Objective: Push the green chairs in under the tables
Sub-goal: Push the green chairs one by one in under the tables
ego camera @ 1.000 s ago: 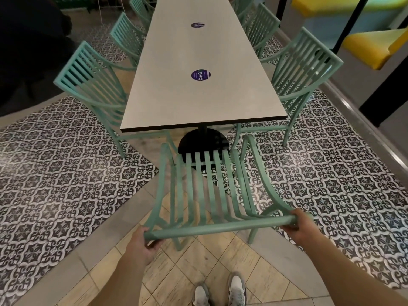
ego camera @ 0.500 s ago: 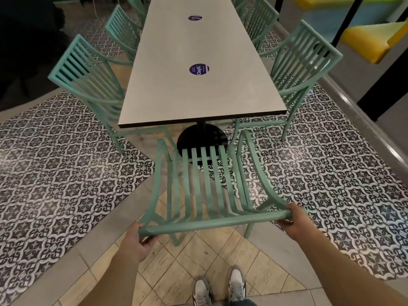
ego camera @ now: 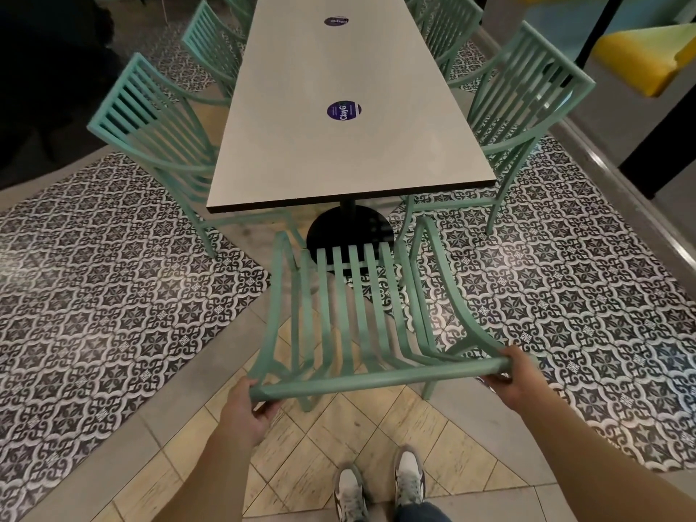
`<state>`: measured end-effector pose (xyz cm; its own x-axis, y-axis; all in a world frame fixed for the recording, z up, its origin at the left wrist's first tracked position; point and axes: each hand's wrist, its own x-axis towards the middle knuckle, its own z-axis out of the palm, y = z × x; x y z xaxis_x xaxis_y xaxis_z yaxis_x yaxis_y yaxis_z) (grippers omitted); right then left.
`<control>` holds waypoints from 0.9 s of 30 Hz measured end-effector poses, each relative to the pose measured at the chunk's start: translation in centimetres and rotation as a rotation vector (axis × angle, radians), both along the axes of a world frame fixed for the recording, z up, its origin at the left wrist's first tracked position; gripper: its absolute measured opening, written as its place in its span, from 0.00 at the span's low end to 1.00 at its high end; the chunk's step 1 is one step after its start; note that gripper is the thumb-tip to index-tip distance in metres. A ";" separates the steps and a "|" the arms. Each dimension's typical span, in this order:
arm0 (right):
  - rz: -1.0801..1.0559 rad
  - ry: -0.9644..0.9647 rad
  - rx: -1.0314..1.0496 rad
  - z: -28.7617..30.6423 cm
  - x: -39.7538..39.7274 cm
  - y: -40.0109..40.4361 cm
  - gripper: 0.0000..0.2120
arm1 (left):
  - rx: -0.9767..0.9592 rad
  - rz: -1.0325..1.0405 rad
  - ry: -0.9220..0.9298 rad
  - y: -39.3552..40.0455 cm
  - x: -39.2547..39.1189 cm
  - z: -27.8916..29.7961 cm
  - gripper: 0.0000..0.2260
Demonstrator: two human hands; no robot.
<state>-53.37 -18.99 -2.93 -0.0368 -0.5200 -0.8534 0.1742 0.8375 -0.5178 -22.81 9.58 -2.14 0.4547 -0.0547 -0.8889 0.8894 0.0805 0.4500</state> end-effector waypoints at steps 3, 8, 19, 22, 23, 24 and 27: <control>0.000 0.010 -0.006 -0.2 -0.3 0.0 0.16 | 0.007 -0.016 0.013 0.1 0.0 0.1 0.20; 0.018 0.009 -0.011 -0.2 -0.4 0.1 0.07 | 0.008 -0.016 0.011 0.2 0.0 -0.2 0.21; -0.013 -0.021 -0.010 0.4 -0.4 0.6 0.13 | -0.016 -0.023 0.024 0.3 -0.2 -0.3 0.19; -0.025 -0.014 -0.009 0.6 -0.3 0.7 0.13 | -0.003 -0.016 0.033 0.3 -0.2 -0.4 0.20; -0.038 -0.018 -0.006 0.6 -0.3 0.7 0.14 | -0.003 -0.013 0.034 0.2 -0.2 -0.4 0.20; -0.045 -0.030 -0.005 0.6 -0.3 0.7 0.15 | 0.001 -0.009 0.033 0.2 -0.2 -0.5 0.20; -0.050 -0.042 -0.003 0.2 -0.5 0.5 0.18 | -0.003 -0.003 0.029 0.2 -0.3 -0.4 0.20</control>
